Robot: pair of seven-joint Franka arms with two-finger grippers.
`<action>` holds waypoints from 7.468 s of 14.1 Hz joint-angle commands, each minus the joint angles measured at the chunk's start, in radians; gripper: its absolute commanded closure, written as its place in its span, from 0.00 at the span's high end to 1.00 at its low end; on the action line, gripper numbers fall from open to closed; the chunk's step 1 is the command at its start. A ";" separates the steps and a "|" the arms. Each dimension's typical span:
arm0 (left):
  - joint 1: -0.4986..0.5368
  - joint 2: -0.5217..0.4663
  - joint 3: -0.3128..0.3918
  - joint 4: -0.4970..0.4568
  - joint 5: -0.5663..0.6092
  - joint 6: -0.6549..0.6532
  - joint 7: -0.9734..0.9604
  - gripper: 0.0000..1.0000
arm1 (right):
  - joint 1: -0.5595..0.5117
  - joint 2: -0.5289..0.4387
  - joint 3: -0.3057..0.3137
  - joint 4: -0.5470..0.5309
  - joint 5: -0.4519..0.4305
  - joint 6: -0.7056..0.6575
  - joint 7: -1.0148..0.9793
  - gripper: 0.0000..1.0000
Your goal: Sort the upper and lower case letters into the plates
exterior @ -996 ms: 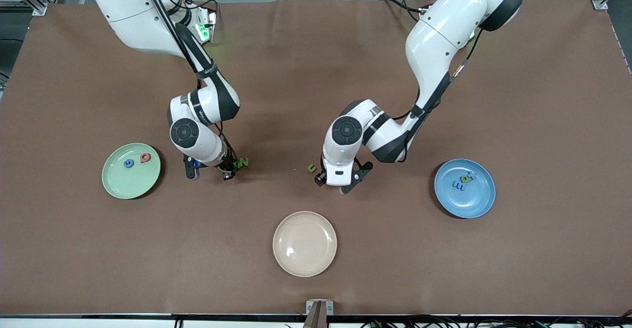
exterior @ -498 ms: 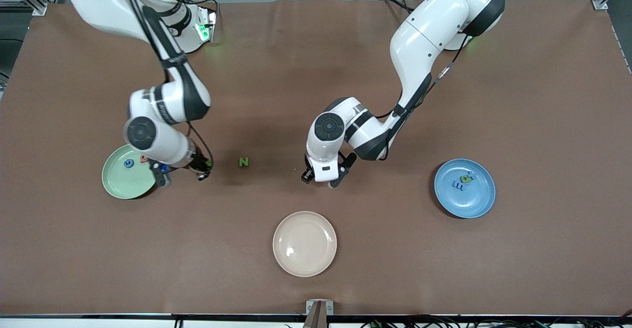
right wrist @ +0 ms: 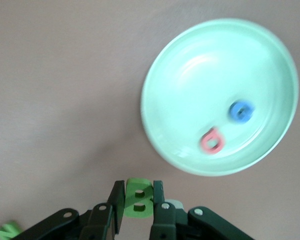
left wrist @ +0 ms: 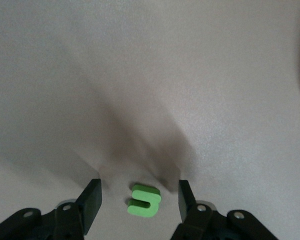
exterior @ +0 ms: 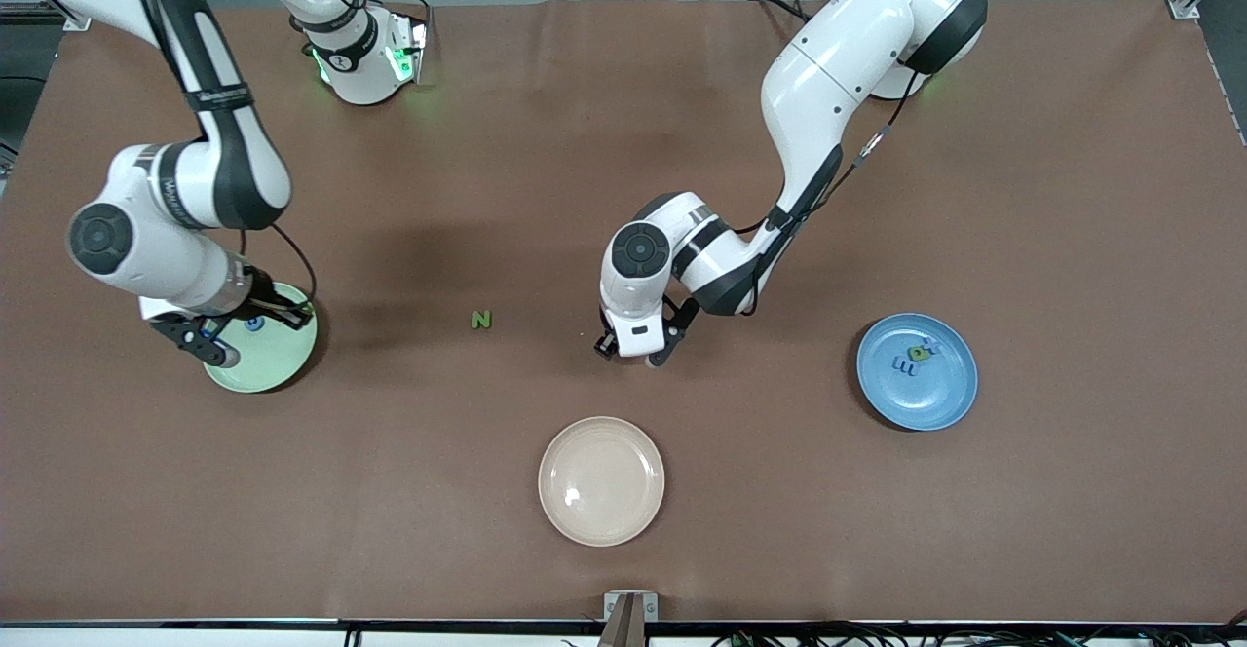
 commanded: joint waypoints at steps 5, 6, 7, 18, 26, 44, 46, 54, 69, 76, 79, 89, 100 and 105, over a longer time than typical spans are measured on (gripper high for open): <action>-0.031 0.021 0.014 0.038 -0.018 -0.023 -0.012 0.62 | -0.187 0.096 0.020 -0.001 -0.061 0.147 -0.402 0.07; -0.031 0.021 0.014 0.038 -0.018 -0.023 -0.012 0.62 | -0.194 0.130 0.020 0.015 -0.061 0.176 -0.419 0.08; -0.031 0.022 0.014 0.038 -0.018 -0.023 -0.010 0.60 | -0.195 0.159 0.020 0.029 -0.061 0.203 -0.424 0.08; -0.005 0.005 0.021 0.038 -0.012 -0.057 0.005 0.00 | -0.165 0.278 0.023 0.075 -0.046 0.261 -0.410 0.40; 0.121 -0.179 0.022 0.014 0.009 -0.245 0.110 0.00 | 0.018 0.114 0.024 0.078 -0.046 0.103 -0.400 1.00; 0.644 -0.341 0.013 -0.202 0.009 -0.537 0.753 0.37 | 0.516 0.235 0.024 0.059 0.011 0.283 -0.008 0.99; 0.654 -0.341 0.013 -0.204 0.009 -0.537 0.775 0.58 | 0.514 0.242 0.021 0.056 0.011 0.293 -0.010 0.97; 0.646 -0.403 0.010 -0.164 0.005 -0.548 0.781 1.00 | 0.510 0.271 0.015 0.050 0.010 0.316 -0.010 0.92; 0.687 -0.732 0.001 -0.110 -0.009 -0.733 1.387 1.00 | 0.505 0.301 0.007 0.052 -0.004 0.334 -0.011 0.47; 0.733 -0.884 -0.002 -0.117 -0.037 -0.848 1.626 1.00 | 0.493 0.298 0.007 0.050 -0.006 0.323 -0.022 0.10; 0.761 -0.932 0.014 -0.130 -0.100 -0.869 1.704 1.00 | 0.468 0.253 0.007 0.047 -0.004 0.262 -0.022 0.08; 0.631 -1.059 0.176 -0.298 -0.218 -0.842 1.757 1.00 | 0.114 0.008 0.009 -0.091 -0.007 0.115 -0.513 0.09; 0.637 -1.061 0.171 -0.299 -0.216 -0.806 1.757 1.00 | -0.100 0.181 0.009 0.012 -0.009 0.247 -0.781 0.10; 0.629 -1.052 0.166 -0.304 -0.209 -0.784 1.757 1.00 | -0.092 0.230 0.009 0.009 -0.009 0.323 -0.772 0.10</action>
